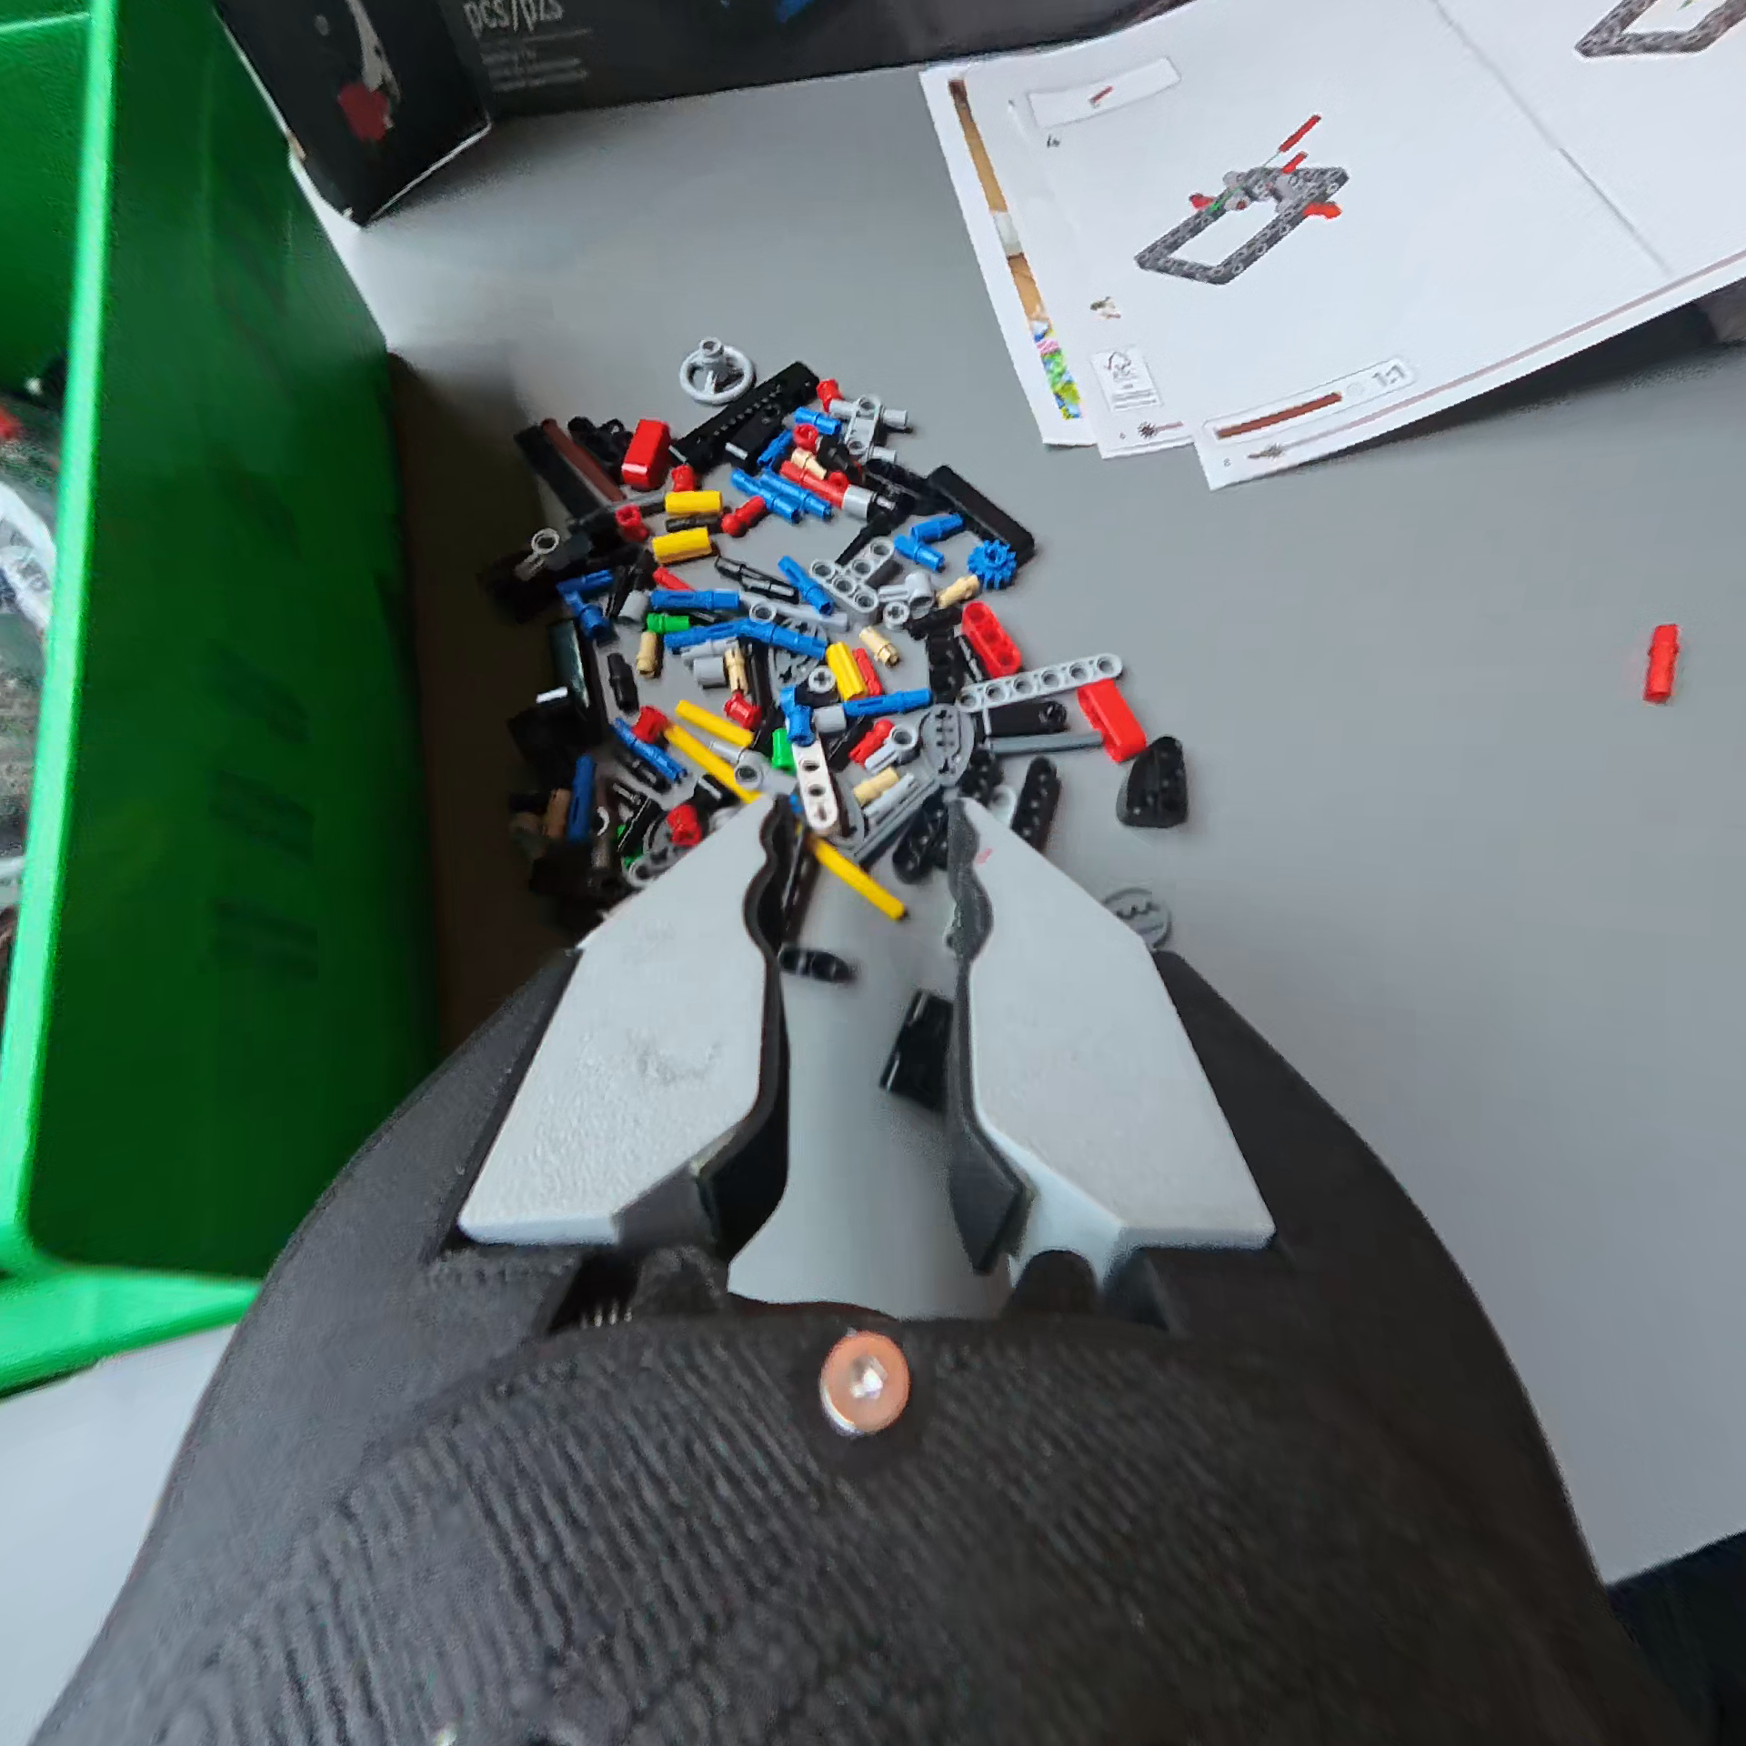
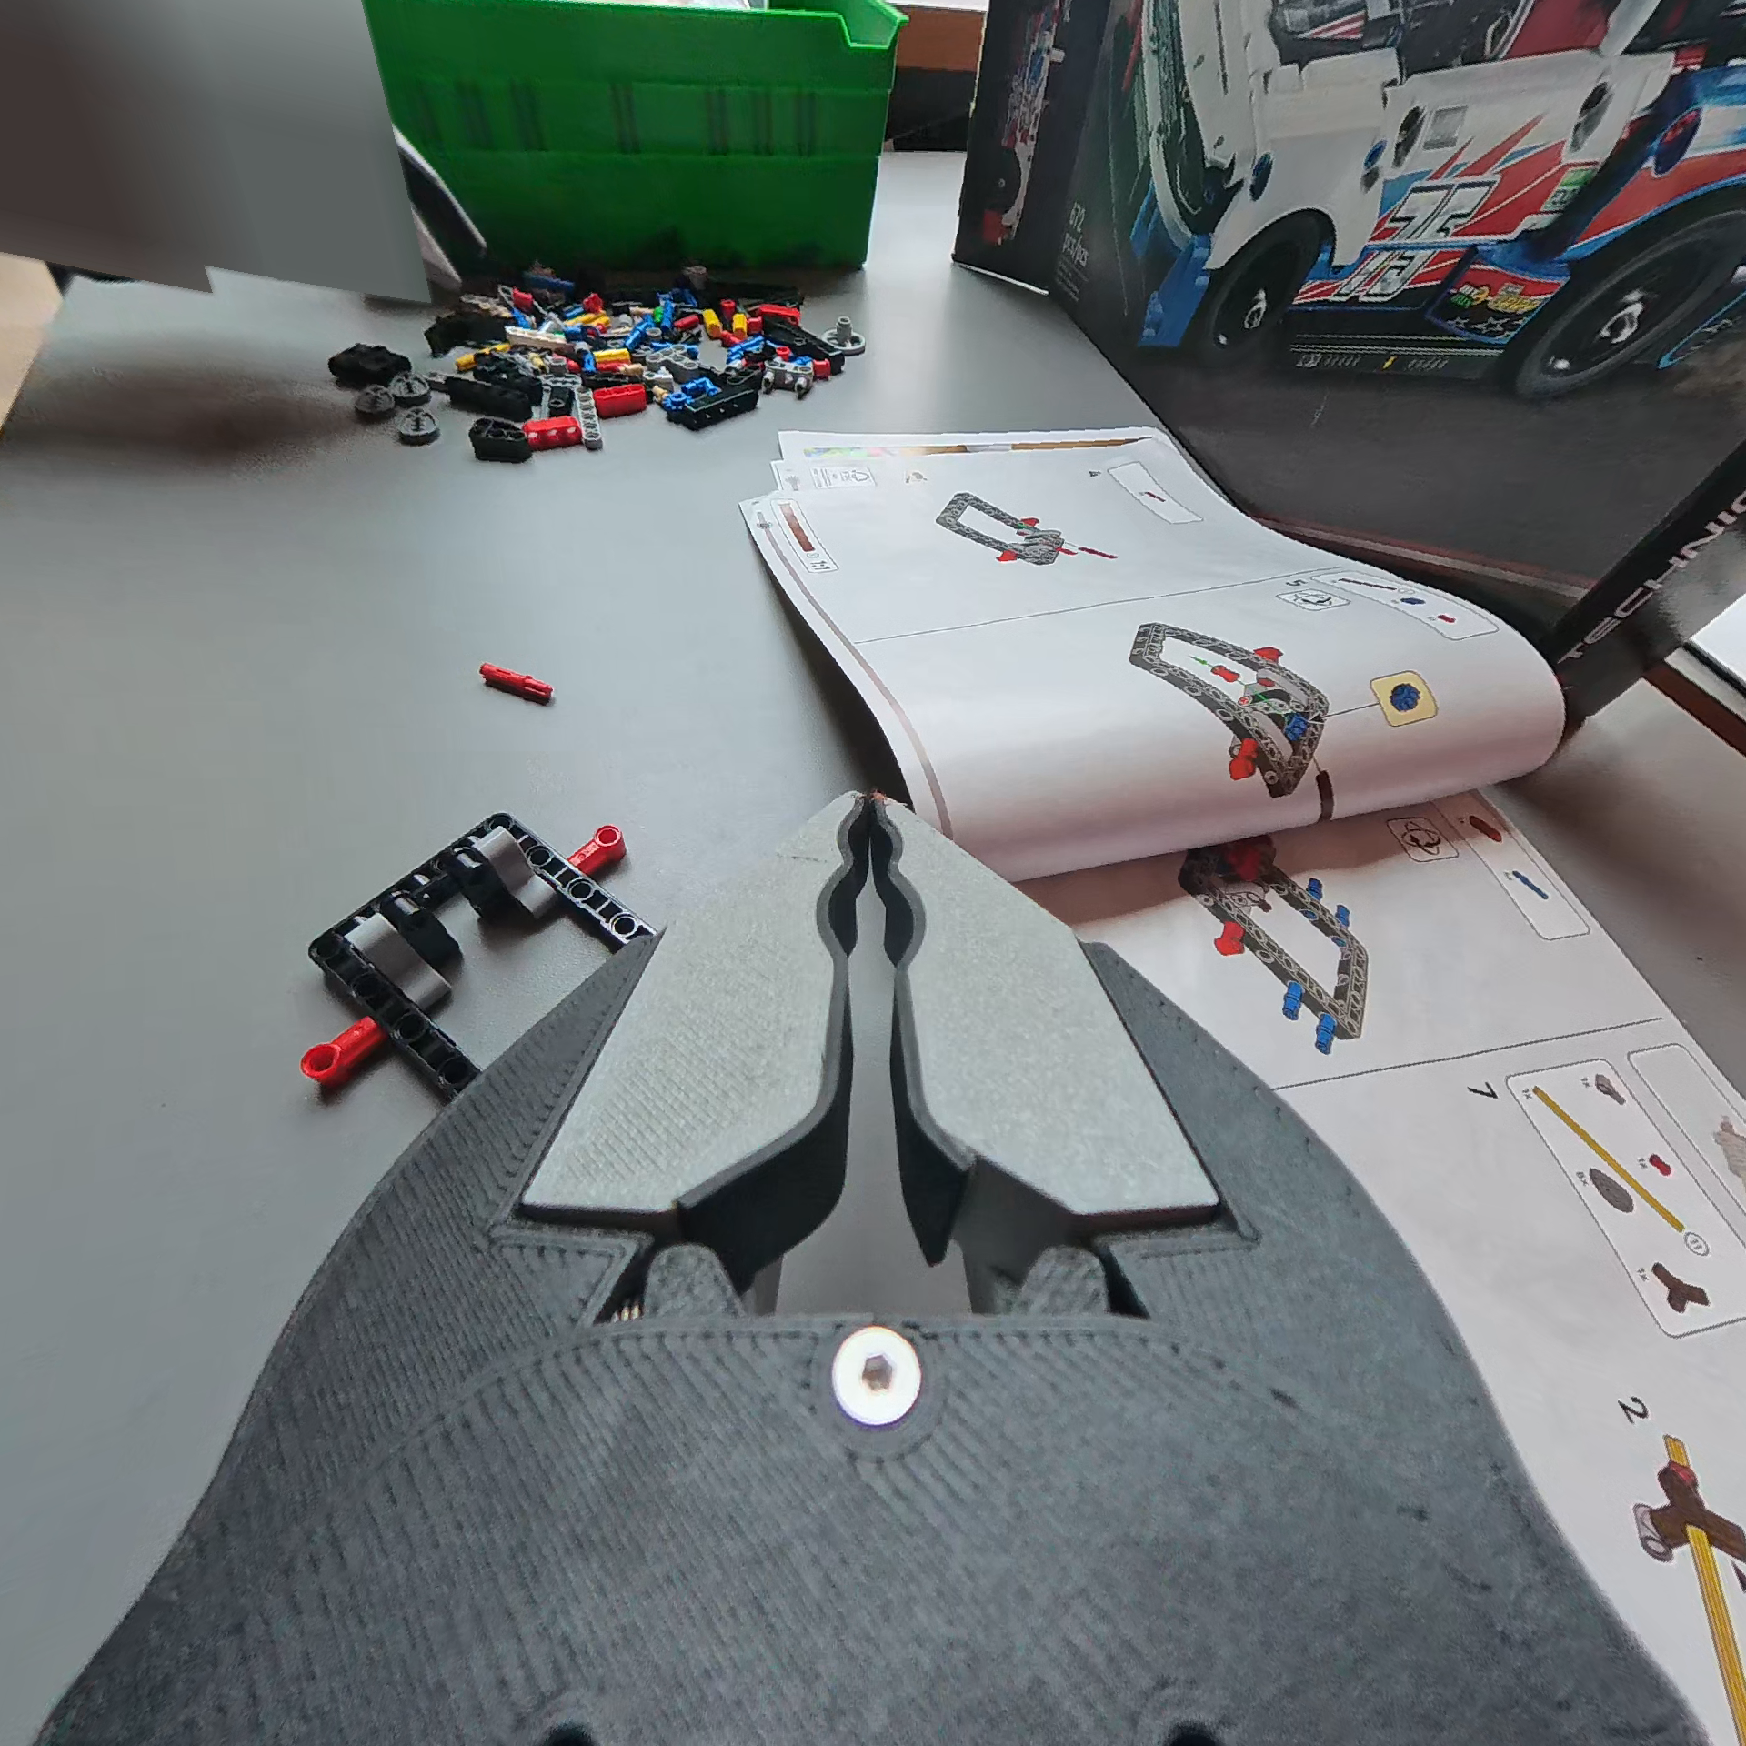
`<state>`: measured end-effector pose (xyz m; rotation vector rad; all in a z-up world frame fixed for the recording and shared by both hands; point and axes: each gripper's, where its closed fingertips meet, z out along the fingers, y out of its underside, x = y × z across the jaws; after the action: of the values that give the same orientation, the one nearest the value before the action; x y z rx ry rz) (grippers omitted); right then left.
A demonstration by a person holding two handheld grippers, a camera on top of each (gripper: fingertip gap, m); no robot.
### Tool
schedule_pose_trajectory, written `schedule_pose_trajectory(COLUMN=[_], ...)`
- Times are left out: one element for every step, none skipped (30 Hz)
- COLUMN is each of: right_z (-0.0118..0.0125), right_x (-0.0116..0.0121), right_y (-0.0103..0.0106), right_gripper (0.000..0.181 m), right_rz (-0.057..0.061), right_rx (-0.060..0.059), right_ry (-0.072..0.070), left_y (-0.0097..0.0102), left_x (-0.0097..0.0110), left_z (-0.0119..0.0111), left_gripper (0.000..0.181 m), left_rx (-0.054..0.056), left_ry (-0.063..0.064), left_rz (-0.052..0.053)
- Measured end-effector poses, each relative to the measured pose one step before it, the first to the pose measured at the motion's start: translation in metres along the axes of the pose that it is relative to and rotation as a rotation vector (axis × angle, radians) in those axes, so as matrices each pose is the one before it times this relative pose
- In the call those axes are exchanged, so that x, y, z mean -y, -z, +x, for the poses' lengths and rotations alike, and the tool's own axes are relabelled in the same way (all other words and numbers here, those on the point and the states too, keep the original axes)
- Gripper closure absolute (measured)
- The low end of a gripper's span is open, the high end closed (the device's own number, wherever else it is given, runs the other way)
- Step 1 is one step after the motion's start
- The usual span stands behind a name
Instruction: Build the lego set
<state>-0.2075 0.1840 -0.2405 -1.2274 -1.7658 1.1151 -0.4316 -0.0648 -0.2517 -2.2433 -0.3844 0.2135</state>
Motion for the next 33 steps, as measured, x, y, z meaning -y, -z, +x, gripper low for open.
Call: schedule_pose_trajectory(right_z=[-0.00005, 0.00035, 0.00043, 0.00069, 0.00077, 0.0006, 0.00051, 0.00077, 0.00106, 0.00144, 0.00121, 0.00097, 0.00073, 0.00069, 0.00069, 0.00009, -0.00011, 0.0, -0.00004, -0.00015, 0.00005, 0.0001, -0.00003, -0.00004, -0.00003, 0.00007, 0.00002, -0.00005, -0.00003, -0.00008, -0.00007, -0.00017, -0.00011], right_x=[-0.00013, -0.00015, -0.00019, -0.0001, 0.00008, -0.00003, 0.00003, 0.00024, 0.00033, 0.00037, 0.00039, 0.00029, 0.00019, 0.00016, 0.00021, 0.00027, 0.00029, 0.00007, -0.00001, -0.00006, -0.00023, -0.00012, -0.00022, -0.00003, 0.00002, 0.00005, 0.00005, 0.0, -0.00004, -0.00016, 0.00002, 0.0, -0.00015], right_y=[-0.00014, -0.00005, -0.00017, 0.00006, -0.00002, 0.00001, 0.00003, 0.00014, 0.00021, 0.0002, 0.0002, 0.00019, 0.00017, 0.00012, 0.00011, 0.0002, 0.00019, 0.00013, 0.00002, -0.00004, -0.00011, -0.00015, -0.00012, -0.00007, 0.00005, 0.00005, -0.00002, 0.0, -0.00005, -0.00001, -0.00011, -0.00004, -0.00003], right_gripper=[0.181, 0.181, 0.181, 0.181, 0.181, 0.181, 0.181, 0.181, 0.181, 0.181, 0.181, 0.181, 0.181, 0.18, 0.18, 0.179, 0.178, 0.177, 0.176, 0.176, 0.176, 0.175, 0.175, 0.175, 0.175, 0.175, 0.175, 0.175, 0.175, 0.175, 0.175, 0.175, 0.175], right_rz=[-0.0009, -0.0014, -0.0012, -0.0003, 0.0, 0.0, 0.0006, 0.0018, 0.0027, 0.0029, 0.0032, 0.0024, 0.0016, 0.0012, 0.0017, 0.0022, 0.0023, 0.0011, 0.0001, -0.0007, -0.0013, -0.0015, -0.0014, -0.0006, 0.0002, 0.0006, 0.0003, 0.0, -0.0005, -0.0006, -0.0004, -0.0003, -0.0007], right_rx=[-0.001, -0.0017, -0.0021, -0.0027, -0.0032, -0.0026, -0.0023, -0.0045, -0.0076, -0.01, -0.0078, -0.0058, -0.0038, -0.0033, -0.0027, -0.0002, 0.0016, 0.0002, 0.0008, 0.0009, 0.0002, 0.0001, 0.0003, 0.0, -0.0004, -0.0005, -0.0002, 0.0002, 0.0003, 0.0, -0.0002, -0.0001, 0.0], right_ry=[0.0011, -0.0007, -0.0018, -0.0027, -0.0031, -0.0025, -0.0014, 0.0001, 0.0016, 0.002, 0.0017, 0.0006, -0.0006, -0.0021, -0.0021, -0.001, -0.0002, -0.0004, -0.0003, -0.0005, -0.0008, -0.0009, -0.0004, 0.0004, 0.0006, 0.0002, -0.0001, -0.0003, -0.0002, 0.0003, 0.001, 0.0014, 0.0013], left_y=[0.00369, 0.00322, 0.00276, 0.0021, 0.0014, 0.00092, 0.00027, -0.00015, -0.00031, -0.00028, -0.00028, -0.0002, -0.00023, -0.00023, -0.00005, 0.00018, 0.00056, 0.00096, 0.00081, 0.00059, 0.00018, -0.00022, -0.00035, -0.00023, -0.00017, -0.00016, 0.0, -0.00004, 0.00001, -0.00009, -0.00009, -0.00015, -0.00005], left_x=[-0.0043, -0.00413, -0.00371, -0.00365, -0.00356, -0.00282, -0.00192, -0.0016, -0.00137, -0.00087, -0.00028, -0.00027, -0.00034, -0.00049, -0.00055, -0.00059, -0.00036, 0.00012, 0.00034, 0.0005, 0.00084, 0.0008, 0.00095, 0.00096, 0.00105, 0.00111, 0.00112, 0.00114, 0.00074, 0.00049, 0.00028, 0.00043, 0.00077], left_z=[-0.00071, -0.0005, -0.00173, -0.00219, -0.00202, -0.00187, -0.00127, -0.00141, -0.00166, -0.0014, -0.00127, -0.00062, -0.0006, -0.00068, -0.00101, -0.00129, -0.00124, -0.00104, -0.00114, -0.00112, -0.00098, -0.00092, -0.00089, -0.0007, -0.00021, -0.00014, 0.00016, -0.00009, -0.00037, -0.00051, -0.00009, 0.00036, 0.00072], left_gripper=[0.147, 0.144, 0.142, 0.142, 0.143, 0.143, 0.143, 0.144, 0.144, 0.144, 0.144, 0.145, 0.145, 0.146, 0.146, 0.147, 0.147, 0.147, 0.147, 0.148, 0.147, 0.147, 0.146, 0.146, 0.145, 0.145, 0.145, 0.145, 0.145, 0.145, 0.145, 0.145, 0.145], left_rx=[0.0052, 0.0056, 0.0124, 0.012, 0.0069, 0.0024, -0.0041, -0.0048, -0.0033, -0.0022, -0.0015, -0.0034, -0.0033, -0.0009, 0.001, 0.0022, 0.002, 0.0011, 0.0017, 0.0034, 0.004, 0.0058, 0.0076, 0.0069, 0.0042, 0.0024, -0.0006, 0.0006, 0.002, 0.0026, 0.0, -0.001, -0.0019], left_ry=[-0.0066, -0.0099, -0.011, -0.0105, -0.0063, 0.0009, 0.0059, 0.0088, 0.0077, 0.0051, 0.0031, 0.0018, 0.0011, 0.0001, -0.0002, 0.0017, 0.0028, 0.0025, 0.0023, 0.0025, 0.0013, -0.0001, -0.0027, -0.0048, -0.004, -0.0007, 0.0002, 0.0002, -0.0006, -0.0003, 0.0005, 0.0018, 0.0012], left_rz=[-0.0073, -0.0051, -0.0028, -0.002, -0.0039, -0.0014, 0.0022, 0.0018, 0.0008, 0.0031, 0.0067, 0.0069, 0.0055, 0.005, 0.0045, 0.0032, 0.005, 0.0067, 0.0062, 0.0058, 0.0058, 0.0044, 0.0033, 0.0042, 0.0028, 0.0026, 0.0028, 0.0027, 0.0015, 0.0007, -0.0002, 0.0007, 0.0024])
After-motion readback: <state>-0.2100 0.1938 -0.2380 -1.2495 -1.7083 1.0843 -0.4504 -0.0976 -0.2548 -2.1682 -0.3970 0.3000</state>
